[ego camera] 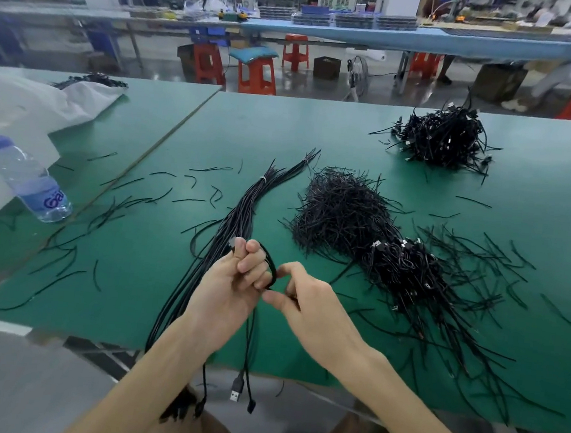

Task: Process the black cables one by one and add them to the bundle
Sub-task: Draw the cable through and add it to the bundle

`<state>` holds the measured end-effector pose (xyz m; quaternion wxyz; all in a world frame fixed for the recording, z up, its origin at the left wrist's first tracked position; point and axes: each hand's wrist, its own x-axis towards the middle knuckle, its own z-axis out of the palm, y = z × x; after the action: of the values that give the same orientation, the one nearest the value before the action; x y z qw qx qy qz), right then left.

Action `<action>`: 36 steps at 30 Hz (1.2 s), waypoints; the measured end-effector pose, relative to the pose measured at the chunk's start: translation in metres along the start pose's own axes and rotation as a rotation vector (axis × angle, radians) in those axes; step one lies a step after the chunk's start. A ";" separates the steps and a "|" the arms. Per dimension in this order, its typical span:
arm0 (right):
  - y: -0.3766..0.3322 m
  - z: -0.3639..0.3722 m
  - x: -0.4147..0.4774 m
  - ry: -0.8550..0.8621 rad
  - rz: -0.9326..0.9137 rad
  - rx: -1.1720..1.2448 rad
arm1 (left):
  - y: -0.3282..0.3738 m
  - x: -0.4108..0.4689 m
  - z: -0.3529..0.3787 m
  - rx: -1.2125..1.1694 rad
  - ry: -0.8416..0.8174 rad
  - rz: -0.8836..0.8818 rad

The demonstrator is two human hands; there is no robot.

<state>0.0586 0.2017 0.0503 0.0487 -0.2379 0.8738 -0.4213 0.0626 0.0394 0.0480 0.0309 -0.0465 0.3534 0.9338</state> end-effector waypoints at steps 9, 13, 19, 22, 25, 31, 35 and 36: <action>-0.002 0.005 0.002 0.006 -0.043 0.115 | -0.010 -0.012 0.002 0.174 -0.069 -0.036; 0.005 0.003 0.002 0.029 0.013 0.235 | -0.009 -0.015 0.002 0.189 -0.102 -0.074; 0.012 0.013 -0.005 0.150 -0.001 0.174 | -0.005 -0.016 0.000 0.488 -0.157 -0.043; 0.012 0.015 -0.004 0.157 -0.011 0.147 | -0.010 -0.018 0.001 0.472 -0.108 -0.007; 0.013 0.014 -0.002 0.124 0.015 0.132 | -0.012 -0.017 -0.001 0.412 -0.093 -0.034; 0.011 0.017 -0.003 0.044 0.086 0.222 | -0.015 -0.014 -0.005 0.436 -0.129 -0.076; 0.015 0.023 -0.005 0.100 0.081 0.061 | -0.004 -0.008 -0.008 0.491 -0.196 -0.129; 0.015 0.024 -0.006 0.110 0.062 -0.007 | -0.002 -0.006 -0.009 0.530 -0.194 -0.138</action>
<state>0.0649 0.1953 0.0223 0.0125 -0.1874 0.8836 -0.4289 0.0694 0.0345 0.0407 0.1390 0.0289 0.5764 0.8047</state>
